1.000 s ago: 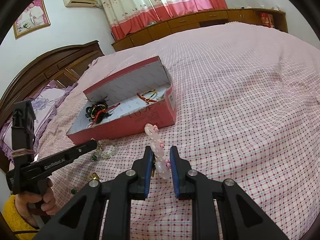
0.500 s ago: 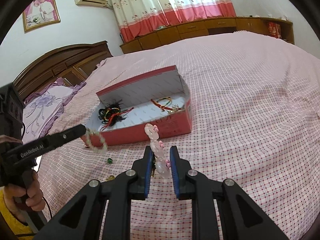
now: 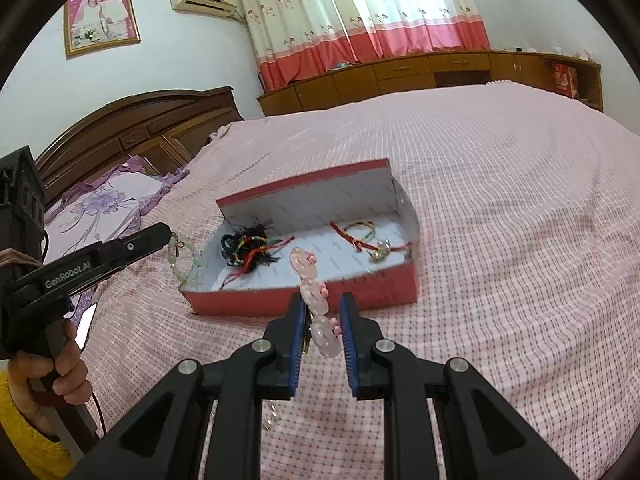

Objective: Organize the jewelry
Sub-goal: 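Carry both bracelets into the shoebox and open both grippers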

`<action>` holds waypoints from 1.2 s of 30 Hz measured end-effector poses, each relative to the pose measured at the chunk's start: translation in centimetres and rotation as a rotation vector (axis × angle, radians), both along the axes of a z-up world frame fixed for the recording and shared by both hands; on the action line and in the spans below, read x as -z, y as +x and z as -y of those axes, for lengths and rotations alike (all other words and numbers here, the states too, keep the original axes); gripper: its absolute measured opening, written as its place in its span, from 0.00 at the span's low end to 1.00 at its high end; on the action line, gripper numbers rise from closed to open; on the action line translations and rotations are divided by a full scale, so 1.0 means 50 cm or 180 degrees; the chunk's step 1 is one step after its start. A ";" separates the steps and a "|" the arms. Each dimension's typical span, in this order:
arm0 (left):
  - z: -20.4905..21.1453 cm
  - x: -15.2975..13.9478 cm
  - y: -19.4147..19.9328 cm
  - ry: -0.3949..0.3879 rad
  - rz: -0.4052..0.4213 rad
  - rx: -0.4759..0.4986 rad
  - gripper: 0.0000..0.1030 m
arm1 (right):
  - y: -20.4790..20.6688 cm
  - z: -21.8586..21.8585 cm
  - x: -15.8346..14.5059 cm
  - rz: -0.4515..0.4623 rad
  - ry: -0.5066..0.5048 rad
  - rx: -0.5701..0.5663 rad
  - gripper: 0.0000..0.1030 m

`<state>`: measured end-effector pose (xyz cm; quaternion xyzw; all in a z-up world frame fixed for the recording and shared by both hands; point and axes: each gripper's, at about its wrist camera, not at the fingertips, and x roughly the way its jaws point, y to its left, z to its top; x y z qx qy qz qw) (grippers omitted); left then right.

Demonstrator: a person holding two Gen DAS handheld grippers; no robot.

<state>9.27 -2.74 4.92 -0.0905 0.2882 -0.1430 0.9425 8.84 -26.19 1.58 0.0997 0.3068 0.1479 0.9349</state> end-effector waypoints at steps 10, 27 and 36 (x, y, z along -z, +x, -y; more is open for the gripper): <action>-0.014 0.012 0.051 0.0214 0.0230 -0.0123 0.07 | 0.074 -0.036 -0.024 0.0170 -0.0023 0.0026 0.19; -0.028 0.123 0.150 0.0287 0.0123 -0.0290 0.07 | 0.235 -0.057 0.060 0.0072 -0.0360 0.0305 0.19; -0.036 0.158 0.196 0.0223 -0.0066 -0.0336 0.07 | 0.280 -0.049 0.094 -0.0051 -0.0373 0.0406 0.19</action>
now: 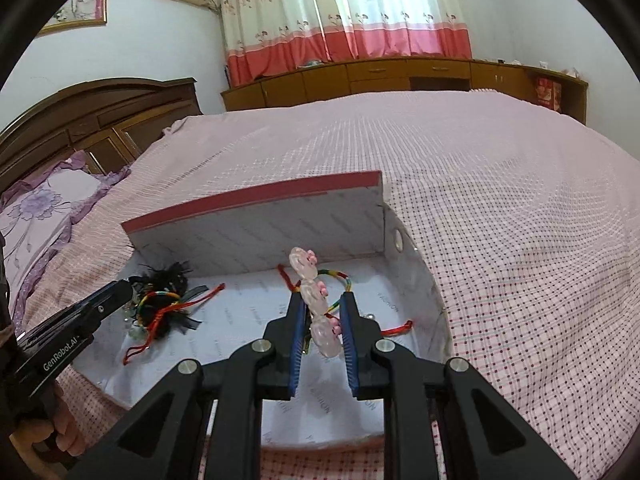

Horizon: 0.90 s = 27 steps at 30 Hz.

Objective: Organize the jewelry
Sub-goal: 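Carry both bracelets into the shoebox and open both grippers, then withdraw both grippers and grasp the green bead earring with the left gripper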

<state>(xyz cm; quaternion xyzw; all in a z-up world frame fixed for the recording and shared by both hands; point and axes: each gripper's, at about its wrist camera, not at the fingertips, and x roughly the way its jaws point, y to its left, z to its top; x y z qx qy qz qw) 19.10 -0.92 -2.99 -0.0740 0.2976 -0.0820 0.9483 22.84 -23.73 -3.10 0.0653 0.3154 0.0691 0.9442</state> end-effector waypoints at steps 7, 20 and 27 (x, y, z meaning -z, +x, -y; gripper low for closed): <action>0.004 -0.005 0.002 0.0028 -0.0061 -0.0057 0.28 | 0.004 -0.003 -0.001 -0.0039 0.0029 -0.0018 0.25; -0.012 -0.052 -0.068 -0.0033 -0.0100 0.0014 0.36 | -0.071 0.019 -0.056 0.0028 0.0179 -0.0093 0.39; -0.020 -0.088 -0.138 -0.0124 -0.0125 0.0052 0.37 | -0.161 0.019 -0.095 0.0070 0.0304 -0.0225 0.39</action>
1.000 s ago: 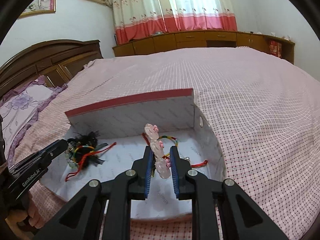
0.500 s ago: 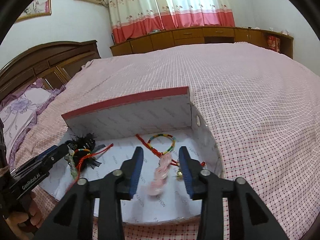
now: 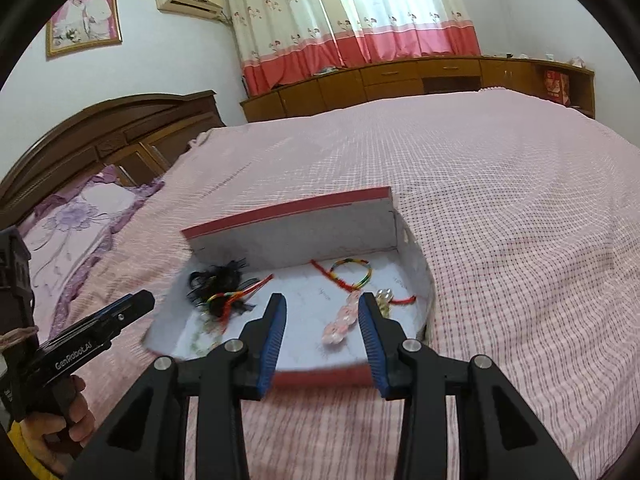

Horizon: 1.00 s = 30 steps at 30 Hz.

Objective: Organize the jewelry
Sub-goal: 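Withdraw both grippers and grasp the green bead earring with the left gripper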

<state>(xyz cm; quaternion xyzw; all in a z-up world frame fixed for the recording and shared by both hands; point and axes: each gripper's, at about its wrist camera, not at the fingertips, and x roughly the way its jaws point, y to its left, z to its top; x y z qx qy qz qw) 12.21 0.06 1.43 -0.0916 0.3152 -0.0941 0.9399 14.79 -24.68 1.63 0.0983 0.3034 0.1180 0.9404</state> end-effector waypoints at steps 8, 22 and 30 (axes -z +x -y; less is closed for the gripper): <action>0.001 -0.026 -0.076 -0.0047 -0.0035 0.0113 0.37 | -0.097 -0.011 -0.019 0.0017 0.0000 -0.0112 0.39; 0.032 0.013 -0.166 0.0096 -0.0295 0.0366 0.37 | -0.193 -0.018 0.000 -0.0069 -0.0033 -0.0191 0.39; 0.057 0.053 -0.179 0.0062 -0.0510 0.0492 0.37 | -0.224 0.001 0.008 -0.0097 -0.0083 -0.0136 0.39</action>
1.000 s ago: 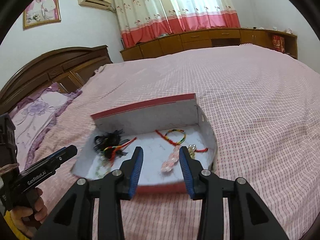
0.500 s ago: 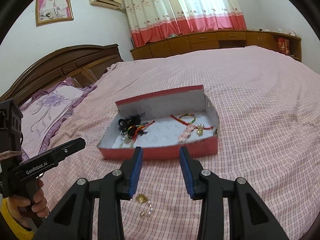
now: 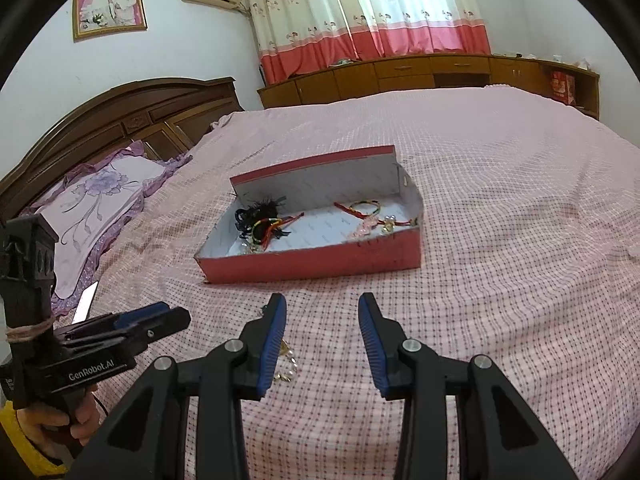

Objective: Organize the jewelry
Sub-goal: 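Withdraw both grippers and grasp the green bead earring with the left gripper, then grasp the gold pearl earring with the right gripper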

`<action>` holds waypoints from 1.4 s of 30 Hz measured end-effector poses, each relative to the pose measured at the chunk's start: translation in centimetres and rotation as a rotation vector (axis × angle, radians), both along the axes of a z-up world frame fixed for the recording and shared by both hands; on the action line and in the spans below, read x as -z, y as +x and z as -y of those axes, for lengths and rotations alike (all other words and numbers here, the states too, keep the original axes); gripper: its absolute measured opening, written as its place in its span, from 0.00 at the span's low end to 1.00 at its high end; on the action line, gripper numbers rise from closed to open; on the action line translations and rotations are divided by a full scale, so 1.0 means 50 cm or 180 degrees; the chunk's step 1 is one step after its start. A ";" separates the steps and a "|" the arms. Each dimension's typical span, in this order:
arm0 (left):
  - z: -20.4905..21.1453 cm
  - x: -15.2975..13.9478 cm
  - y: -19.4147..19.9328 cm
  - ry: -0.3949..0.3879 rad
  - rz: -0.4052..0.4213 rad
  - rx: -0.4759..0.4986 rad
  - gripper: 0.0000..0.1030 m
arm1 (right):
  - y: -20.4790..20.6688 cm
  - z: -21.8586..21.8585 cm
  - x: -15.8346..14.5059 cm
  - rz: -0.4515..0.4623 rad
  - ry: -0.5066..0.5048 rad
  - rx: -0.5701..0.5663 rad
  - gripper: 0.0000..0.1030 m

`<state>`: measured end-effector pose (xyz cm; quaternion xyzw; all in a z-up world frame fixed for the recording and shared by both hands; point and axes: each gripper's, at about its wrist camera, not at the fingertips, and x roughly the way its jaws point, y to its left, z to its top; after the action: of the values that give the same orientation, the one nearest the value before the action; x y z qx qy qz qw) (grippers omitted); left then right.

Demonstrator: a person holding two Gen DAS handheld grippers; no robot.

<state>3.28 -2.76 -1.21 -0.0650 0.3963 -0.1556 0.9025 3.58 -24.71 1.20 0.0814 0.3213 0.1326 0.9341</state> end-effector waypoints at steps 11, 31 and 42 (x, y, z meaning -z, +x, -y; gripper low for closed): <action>0.048 0.053 -0.012 0.0101 -0.0290 0.0268 0.33 | -0.010 0.016 0.029 -0.0101 0.0029 0.0059 0.39; 0.052 0.069 -0.001 0.0190 -0.0277 0.0289 0.01 | 0.005 0.011 0.051 -0.0215 0.0088 0.0020 0.39; -0.011 0.009 0.003 0.0089 -0.0024 -0.0019 0.01 | 0.029 -0.045 0.085 -0.0383 0.0032 -0.0215 0.39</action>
<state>3.44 -2.24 -1.68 -0.0541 0.4016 -0.1471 0.9023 5.03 -22.48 -3.03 0.0831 0.3787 0.1605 0.9077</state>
